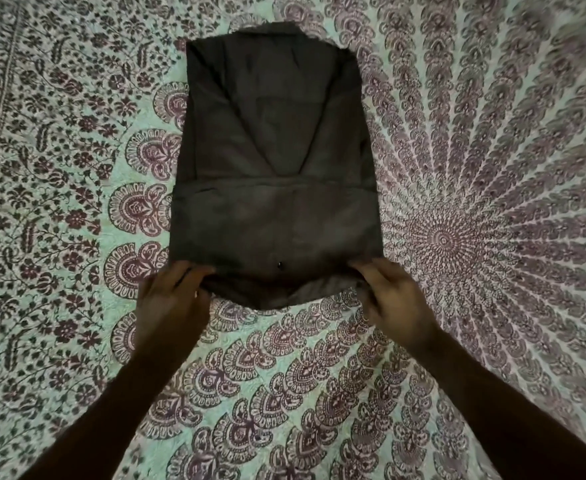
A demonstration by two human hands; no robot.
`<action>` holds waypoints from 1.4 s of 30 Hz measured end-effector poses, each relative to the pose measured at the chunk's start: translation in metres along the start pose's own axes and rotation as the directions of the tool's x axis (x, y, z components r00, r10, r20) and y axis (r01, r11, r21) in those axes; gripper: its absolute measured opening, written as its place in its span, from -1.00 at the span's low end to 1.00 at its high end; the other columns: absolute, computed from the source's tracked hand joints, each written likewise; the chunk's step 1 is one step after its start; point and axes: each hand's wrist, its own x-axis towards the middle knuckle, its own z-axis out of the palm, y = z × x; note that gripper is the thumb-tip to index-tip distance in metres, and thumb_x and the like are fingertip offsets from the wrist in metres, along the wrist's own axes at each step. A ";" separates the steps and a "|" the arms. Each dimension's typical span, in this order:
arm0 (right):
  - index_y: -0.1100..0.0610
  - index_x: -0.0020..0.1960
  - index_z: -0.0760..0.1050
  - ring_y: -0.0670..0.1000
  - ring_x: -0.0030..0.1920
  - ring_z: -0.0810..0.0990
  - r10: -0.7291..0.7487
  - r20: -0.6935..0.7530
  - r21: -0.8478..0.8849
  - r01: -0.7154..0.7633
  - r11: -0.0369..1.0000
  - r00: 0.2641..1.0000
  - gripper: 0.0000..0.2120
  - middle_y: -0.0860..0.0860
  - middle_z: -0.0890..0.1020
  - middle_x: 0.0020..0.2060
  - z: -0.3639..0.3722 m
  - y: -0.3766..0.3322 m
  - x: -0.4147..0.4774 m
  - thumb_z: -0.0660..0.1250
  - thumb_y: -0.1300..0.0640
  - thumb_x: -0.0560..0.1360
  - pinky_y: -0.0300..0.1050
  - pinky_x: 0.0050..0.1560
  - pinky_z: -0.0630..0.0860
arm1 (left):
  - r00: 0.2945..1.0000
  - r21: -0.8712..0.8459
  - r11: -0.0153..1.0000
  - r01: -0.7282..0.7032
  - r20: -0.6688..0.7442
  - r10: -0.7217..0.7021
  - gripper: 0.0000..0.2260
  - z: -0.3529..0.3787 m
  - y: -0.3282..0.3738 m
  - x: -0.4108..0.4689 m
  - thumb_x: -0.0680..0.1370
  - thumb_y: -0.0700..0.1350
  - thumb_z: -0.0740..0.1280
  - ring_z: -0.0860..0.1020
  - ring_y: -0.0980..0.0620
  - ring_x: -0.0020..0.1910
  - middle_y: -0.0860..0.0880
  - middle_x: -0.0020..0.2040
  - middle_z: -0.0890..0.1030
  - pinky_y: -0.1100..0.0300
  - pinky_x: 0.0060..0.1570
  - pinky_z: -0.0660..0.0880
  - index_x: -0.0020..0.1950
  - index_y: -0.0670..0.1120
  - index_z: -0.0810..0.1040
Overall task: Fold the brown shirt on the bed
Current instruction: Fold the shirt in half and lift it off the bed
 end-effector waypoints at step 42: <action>0.14 0.44 0.43 0.25 0.50 0.33 0.195 -0.392 -0.107 -0.255 0.961 0.899 -0.55 0.19 0.39 0.47 -0.017 0.031 0.366 0.24 0.01 0.59 0.28 0.36 0.35 | 0.962 0.082 0.994 0.076 -0.268 -0.052 -0.62 0.019 -0.011 0.335 0.66 0.12 0.24 0.41 -0.19 0.42 -0.12 0.49 0.43 -0.11 0.32 0.33 0.39 -0.06 0.50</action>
